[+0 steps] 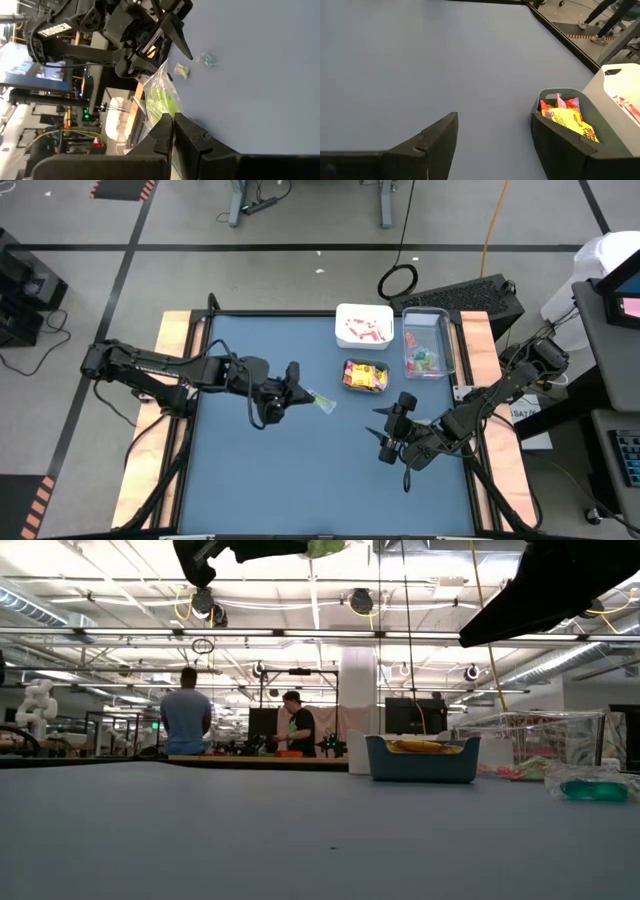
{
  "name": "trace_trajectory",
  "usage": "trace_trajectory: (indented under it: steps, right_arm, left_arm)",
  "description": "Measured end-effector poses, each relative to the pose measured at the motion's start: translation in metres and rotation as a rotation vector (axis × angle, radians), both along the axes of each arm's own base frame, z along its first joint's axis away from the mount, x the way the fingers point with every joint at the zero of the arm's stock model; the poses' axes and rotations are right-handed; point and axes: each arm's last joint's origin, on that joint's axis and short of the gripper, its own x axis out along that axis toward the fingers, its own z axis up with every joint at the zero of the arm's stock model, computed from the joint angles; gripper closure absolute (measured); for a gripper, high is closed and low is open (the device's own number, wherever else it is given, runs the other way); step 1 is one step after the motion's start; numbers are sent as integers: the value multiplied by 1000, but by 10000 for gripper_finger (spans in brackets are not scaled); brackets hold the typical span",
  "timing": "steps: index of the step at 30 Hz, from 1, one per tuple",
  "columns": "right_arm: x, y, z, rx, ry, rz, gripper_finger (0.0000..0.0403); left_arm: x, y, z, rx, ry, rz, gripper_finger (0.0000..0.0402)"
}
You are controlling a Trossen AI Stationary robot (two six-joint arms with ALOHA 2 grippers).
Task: Sort candy
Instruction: Put the top left green candy into the transparent bin
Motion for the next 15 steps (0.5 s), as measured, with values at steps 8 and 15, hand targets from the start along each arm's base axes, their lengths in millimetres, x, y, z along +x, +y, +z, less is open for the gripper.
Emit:
trace_trajectory:
  steps: [8, 15]
  right_arm:
    - [0, 0, 0, 0, 0, 0, 163]
    - [0, 0, 0, 1, 0, 0, 163]
  left_arm:
    - [0, 0, 0, -135, 18, 60, 382]
    - [0, 0, 0, -576, 69, 256, 382]
